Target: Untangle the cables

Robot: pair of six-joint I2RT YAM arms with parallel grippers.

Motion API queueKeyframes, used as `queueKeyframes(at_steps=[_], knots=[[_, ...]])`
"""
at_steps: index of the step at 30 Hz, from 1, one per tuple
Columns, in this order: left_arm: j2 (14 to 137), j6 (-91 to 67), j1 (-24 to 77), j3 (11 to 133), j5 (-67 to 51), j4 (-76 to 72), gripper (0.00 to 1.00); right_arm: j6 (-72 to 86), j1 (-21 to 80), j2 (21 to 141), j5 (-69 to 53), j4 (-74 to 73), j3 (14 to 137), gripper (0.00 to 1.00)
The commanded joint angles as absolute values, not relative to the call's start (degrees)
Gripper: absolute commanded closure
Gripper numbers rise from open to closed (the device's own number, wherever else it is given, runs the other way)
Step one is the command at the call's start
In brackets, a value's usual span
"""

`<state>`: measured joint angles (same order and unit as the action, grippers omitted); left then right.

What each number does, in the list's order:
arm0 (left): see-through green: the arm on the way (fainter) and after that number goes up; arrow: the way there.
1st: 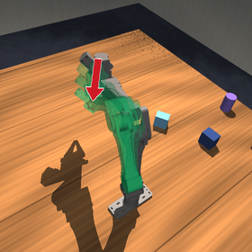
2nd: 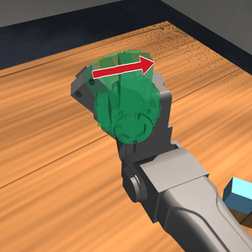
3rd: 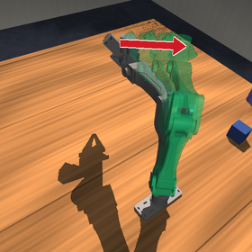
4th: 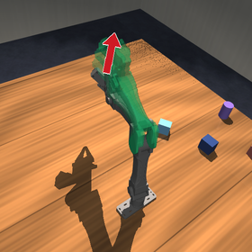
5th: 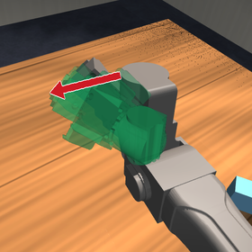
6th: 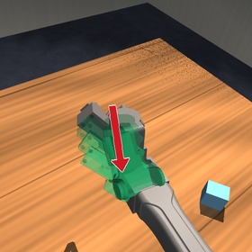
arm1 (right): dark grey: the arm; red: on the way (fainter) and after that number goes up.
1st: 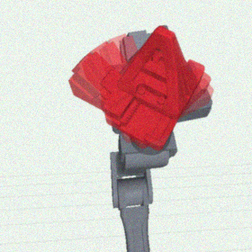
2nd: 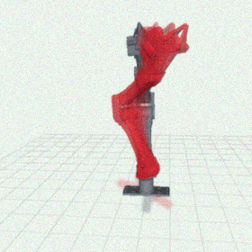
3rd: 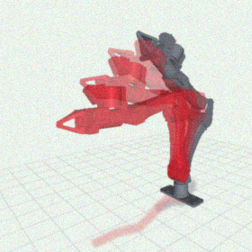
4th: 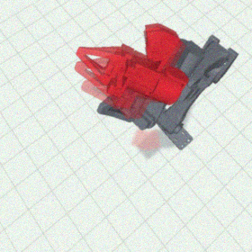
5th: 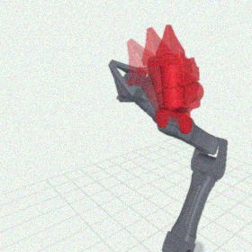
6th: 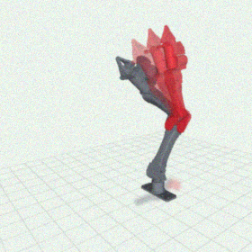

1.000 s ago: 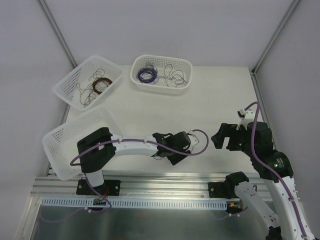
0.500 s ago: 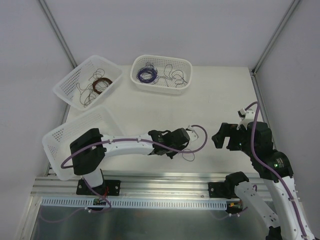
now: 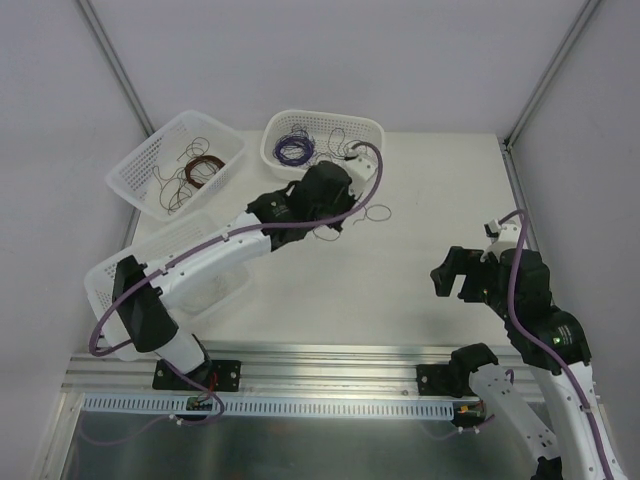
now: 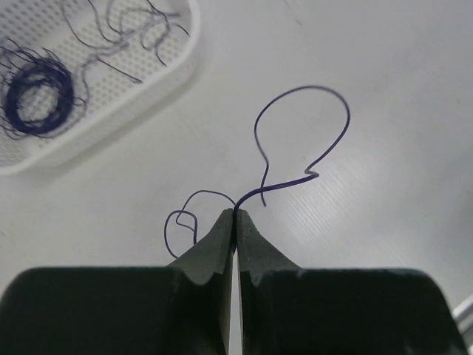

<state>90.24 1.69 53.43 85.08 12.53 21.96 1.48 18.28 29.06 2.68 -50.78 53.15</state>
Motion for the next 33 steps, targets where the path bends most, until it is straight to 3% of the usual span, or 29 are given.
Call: queueKeyframes(at_steps=[1, 16, 28, 33], knots=[[91.04, 5.26, 49.50, 93.15, 12.39, 22.06, 1.00, 1.85, 18.19, 28.39, 3.87, -49.92, 53.09, 0.03], [115.38, 3.35, 33.05, 131.55, 7.13, 14.43, 1.00, 0.79, 18.19, 30.06, 0.44, -47.64, 51.68, 0.03], [128.49, -17.74, 26.37, 128.77, -5.18, -15.61, 1.00, 0.26, 18.19, 34.45, 0.97, -47.02, 50.71, 0.03], [133.84, -24.77, 26.45, 126.65, -9.05, -21.09, 1.00, -1.41, 18.19, 36.03, 1.23, -47.20, 50.45, 0.03]])
